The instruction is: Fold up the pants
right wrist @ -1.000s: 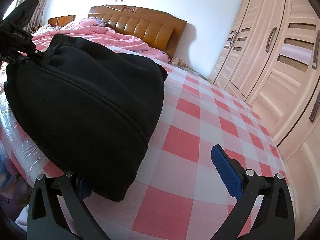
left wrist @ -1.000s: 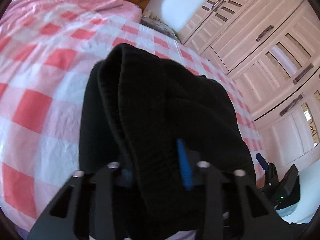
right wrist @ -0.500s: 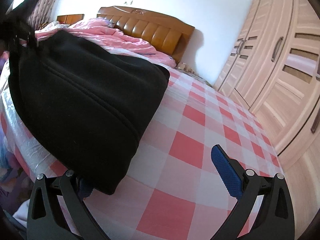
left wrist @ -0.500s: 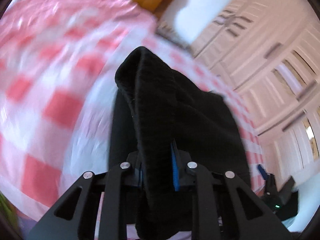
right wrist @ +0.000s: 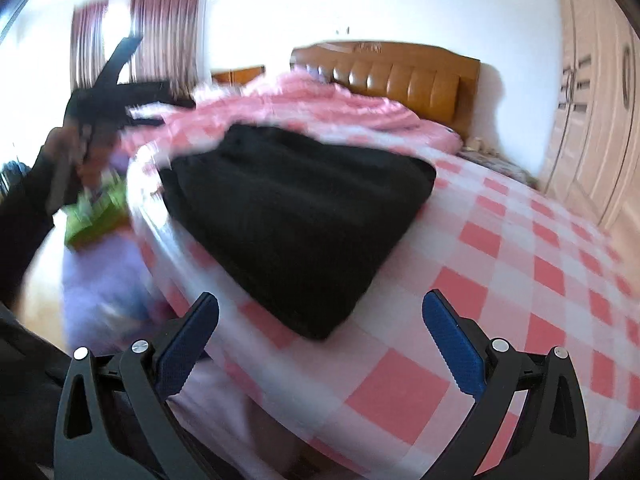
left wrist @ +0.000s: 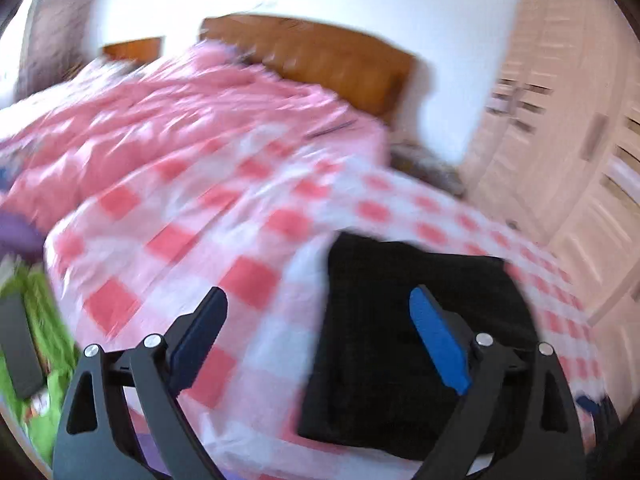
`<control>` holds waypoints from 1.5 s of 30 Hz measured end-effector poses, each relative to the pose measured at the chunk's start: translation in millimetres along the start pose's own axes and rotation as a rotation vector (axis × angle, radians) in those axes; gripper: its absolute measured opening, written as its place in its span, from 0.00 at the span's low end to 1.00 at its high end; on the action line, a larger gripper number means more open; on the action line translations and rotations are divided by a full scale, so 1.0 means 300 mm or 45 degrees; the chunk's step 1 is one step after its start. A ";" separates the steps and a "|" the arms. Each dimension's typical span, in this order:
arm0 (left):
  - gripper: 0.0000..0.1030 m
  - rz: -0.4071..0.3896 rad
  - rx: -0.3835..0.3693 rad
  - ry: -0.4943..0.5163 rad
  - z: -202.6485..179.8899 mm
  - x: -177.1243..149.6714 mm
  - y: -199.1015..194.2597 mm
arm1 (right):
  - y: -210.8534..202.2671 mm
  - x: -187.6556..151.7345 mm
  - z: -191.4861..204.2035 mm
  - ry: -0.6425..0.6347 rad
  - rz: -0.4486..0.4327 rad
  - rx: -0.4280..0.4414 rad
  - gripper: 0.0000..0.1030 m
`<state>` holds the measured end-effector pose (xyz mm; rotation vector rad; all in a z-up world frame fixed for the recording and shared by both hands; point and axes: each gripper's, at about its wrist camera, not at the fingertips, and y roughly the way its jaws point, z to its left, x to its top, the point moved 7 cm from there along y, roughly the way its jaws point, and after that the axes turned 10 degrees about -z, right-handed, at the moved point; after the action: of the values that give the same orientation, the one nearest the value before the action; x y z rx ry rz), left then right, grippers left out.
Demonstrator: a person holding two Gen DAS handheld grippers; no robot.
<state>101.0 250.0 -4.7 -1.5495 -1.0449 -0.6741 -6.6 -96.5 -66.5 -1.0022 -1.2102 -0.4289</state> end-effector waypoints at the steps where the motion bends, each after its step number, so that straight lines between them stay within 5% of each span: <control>1: 0.90 0.003 -0.062 0.053 -0.069 0.006 -0.014 | -0.005 0.033 -0.032 0.067 -0.029 0.033 0.95; 4: 0.90 0.078 -0.263 0.249 -0.300 -0.051 0.011 | 0.020 0.136 -0.133 0.256 -0.116 0.077 0.96; 7: 0.89 0.121 -0.263 0.410 -0.407 -0.132 0.089 | 0.152 0.254 -0.226 0.423 -0.106 0.165 0.96; 10: 0.84 0.210 -0.308 0.463 -0.435 -0.204 0.161 | 0.302 0.313 -0.235 0.529 -0.019 0.268 0.96; 12: 0.78 0.310 -0.244 0.520 -0.386 -0.275 0.209 | 0.420 0.331 -0.228 0.621 0.059 0.333 0.96; 15: 0.76 0.296 -0.320 0.458 -0.312 -0.319 0.177 | 0.585 0.310 -0.180 0.708 0.229 0.430 0.96; 21: 0.76 0.233 -0.368 0.406 -0.278 -0.326 0.164 | 0.758 0.289 -0.292 0.872 0.338 0.232 0.96; 24: 0.76 0.208 -0.373 0.389 -0.278 -0.316 0.154 | 0.733 0.334 -0.248 0.789 0.321 0.218 0.96; 27: 0.76 0.182 -0.375 0.389 -0.276 -0.318 0.148 | 0.738 0.384 -0.122 0.722 0.340 0.388 0.96; 30: 0.76 0.167 -0.376 0.386 -0.277 -0.314 0.150 | 0.818 0.393 0.031 0.574 0.449 0.494 0.96; 33: 0.76 0.171 -0.374 0.387 -0.279 -0.315 0.154 | 0.946 0.349 0.081 0.487 0.569 0.434 0.96; 39: 0.76 0.185 -0.376 0.387 -0.275 -0.311 0.156 | 0.973 0.419 0.013 0.629 0.507 0.434 0.96; 42: 0.76 0.175 -0.381 0.384 -0.270 -0.311 0.155 | 0.923 0.464 0.076 0.652 0.447 0.580 0.96; 45: 0.76 0.163 -0.371 0.380 -0.272 -0.313 0.152 | 0.954 0.429 0.159 0.618 0.527 0.647 0.96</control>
<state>108.0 145.8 -86.1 -1.6838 -0.6395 -0.9658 223.9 121.8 -64.7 -0.6291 -0.6014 -0.0204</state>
